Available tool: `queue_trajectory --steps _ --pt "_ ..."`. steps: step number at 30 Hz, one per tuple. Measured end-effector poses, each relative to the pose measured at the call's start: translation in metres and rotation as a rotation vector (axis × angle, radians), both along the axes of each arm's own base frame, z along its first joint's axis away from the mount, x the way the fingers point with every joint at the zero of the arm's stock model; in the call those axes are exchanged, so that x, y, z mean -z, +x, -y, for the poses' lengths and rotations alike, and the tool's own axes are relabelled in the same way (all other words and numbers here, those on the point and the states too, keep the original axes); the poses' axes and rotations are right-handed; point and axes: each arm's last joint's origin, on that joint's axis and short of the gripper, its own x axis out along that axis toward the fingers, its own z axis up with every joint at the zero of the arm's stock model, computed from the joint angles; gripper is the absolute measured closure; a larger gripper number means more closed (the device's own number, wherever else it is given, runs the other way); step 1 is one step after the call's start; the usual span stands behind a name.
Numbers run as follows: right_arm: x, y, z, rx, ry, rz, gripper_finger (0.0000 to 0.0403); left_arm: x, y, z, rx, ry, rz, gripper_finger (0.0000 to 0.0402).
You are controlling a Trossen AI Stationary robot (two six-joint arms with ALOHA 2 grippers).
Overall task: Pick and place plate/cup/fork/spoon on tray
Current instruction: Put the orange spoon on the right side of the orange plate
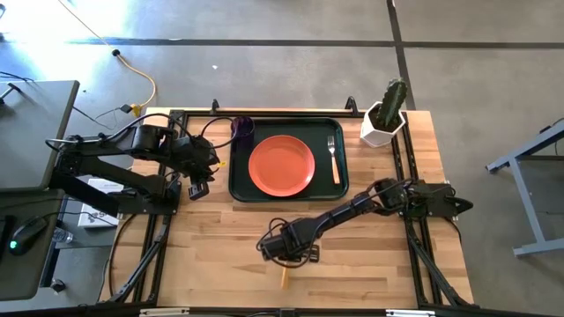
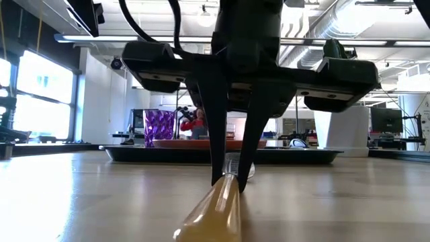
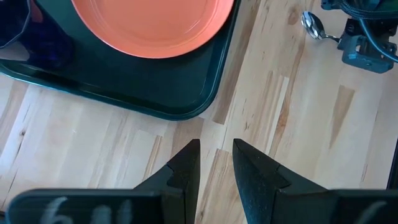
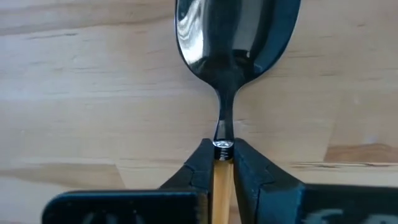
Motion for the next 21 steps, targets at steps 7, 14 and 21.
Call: queue_trajectory --steps 7,14,21 --pt "-0.009 0.001 0.002 -0.036 -0.098 0.007 0.0393 0.0 0.0 0.0 0.001 0.001 -0.001 0.0316" --pt "-0.023 0.005 0.003 -0.074 -0.149 0.043 0.0393 0.0 0.0 0.0 0.001 0.0 -0.001 0.0316" --pt "-0.043 0.006 0.008 -0.097 -0.274 0.059 0.0393 0.0 0.0 0.0 0.003 0.001 -0.001 0.0316"
